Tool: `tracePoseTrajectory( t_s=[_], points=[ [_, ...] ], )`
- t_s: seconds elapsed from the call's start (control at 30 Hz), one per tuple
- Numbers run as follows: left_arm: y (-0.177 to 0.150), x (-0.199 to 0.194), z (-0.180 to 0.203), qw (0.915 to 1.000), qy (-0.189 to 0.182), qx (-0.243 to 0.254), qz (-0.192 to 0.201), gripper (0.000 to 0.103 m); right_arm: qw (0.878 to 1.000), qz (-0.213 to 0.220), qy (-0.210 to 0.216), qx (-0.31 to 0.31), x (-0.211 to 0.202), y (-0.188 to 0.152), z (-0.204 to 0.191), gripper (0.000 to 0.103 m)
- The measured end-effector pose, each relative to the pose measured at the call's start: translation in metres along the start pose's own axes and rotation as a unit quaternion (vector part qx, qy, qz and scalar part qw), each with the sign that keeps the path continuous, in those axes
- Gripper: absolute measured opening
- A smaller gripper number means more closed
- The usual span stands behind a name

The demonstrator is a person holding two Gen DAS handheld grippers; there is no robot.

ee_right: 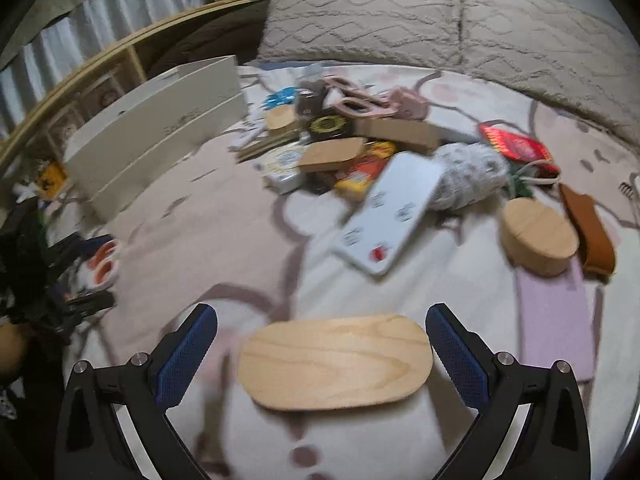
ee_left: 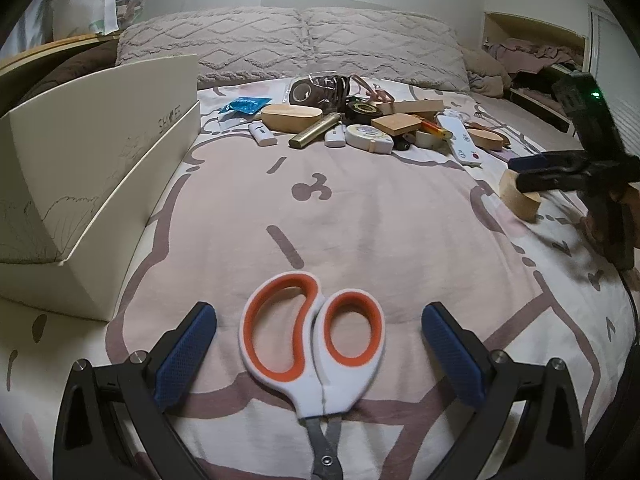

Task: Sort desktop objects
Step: 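Grasp the oval wooden block with the right gripper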

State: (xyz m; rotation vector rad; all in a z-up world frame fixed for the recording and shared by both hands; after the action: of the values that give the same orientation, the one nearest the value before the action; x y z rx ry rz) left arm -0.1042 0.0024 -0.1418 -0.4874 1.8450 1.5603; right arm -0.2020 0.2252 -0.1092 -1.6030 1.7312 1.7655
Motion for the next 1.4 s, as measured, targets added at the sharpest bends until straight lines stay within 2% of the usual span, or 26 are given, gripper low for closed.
tracePoseTrajectory(
  t_s=[0.2,0.3,0.4,0.53,0.63,0.73,0.87,1.03,1.1,1.33,1.4],
  points=[
    [0.000,0.000,0.001,1.0000,0.002,0.001,0.000,0.103,0.999,-0.018,-0.004,-0.047,0.001,-0.022,-0.042,0.103],
    [0.000,0.000,0.001,1.0000,0.006,0.001,0.002,0.096,0.998,-0.019,-0.021,-0.055,0.001,-0.026,-0.055,0.103],
    [0.000,-0.001,0.001,1.0000,0.008,0.001,0.004,0.094,0.999,-0.008,-0.036,-0.013,0.000,-0.024,-0.056,0.103],
    [-0.001,-0.002,0.000,1.0000,0.007,0.000,0.004,0.094,0.998,0.019,-0.002,0.059,-0.004,-0.023,-0.060,0.103],
    [-0.001,-0.002,0.001,1.0000,0.007,0.002,0.003,0.094,0.998,0.026,0.010,0.054,-0.002,-0.029,-0.076,0.103],
    [-0.002,-0.003,0.002,1.0000,0.006,0.004,0.004,0.094,0.998,0.031,-0.023,0.040,-0.001,-0.035,-0.085,0.103],
    [-0.003,-0.003,0.004,0.9999,0.009,0.004,0.002,0.094,0.992,0.061,-0.072,0.089,-0.005,-0.041,-0.077,0.103],
    [-0.004,-0.004,0.004,0.9998,0.021,0.006,-0.001,0.091,0.985,0.081,-0.047,0.145,-0.004,-0.056,-0.080,0.103],
    [-0.004,-0.004,0.003,0.9997,0.023,0.002,0.000,0.089,0.984,0.088,-0.064,0.139,-0.001,-0.057,-0.086,0.103],
    [-0.004,-0.005,0.001,0.9998,0.020,-0.007,0.000,0.088,0.983,0.044,-0.141,0.109,0.023,-0.051,-0.093,0.103],
    [-0.005,-0.005,0.000,0.9998,0.018,-0.009,-0.003,0.088,0.982,0.042,-0.155,0.098,0.025,-0.052,-0.095,0.103]
  ],
)
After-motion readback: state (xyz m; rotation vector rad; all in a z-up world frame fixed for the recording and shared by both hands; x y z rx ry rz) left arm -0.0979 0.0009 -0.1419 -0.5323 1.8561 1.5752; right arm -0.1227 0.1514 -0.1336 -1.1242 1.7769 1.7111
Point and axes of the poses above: each gripper's, at about its wrist camera, not at the fingertips, and x roughly the way its jaws point, z to its right, y to its top, the point moved 5 cm from there along x, roughly the way its jaws point, and after that the axes turned 8 degrees about x, right-handed, at the moved point
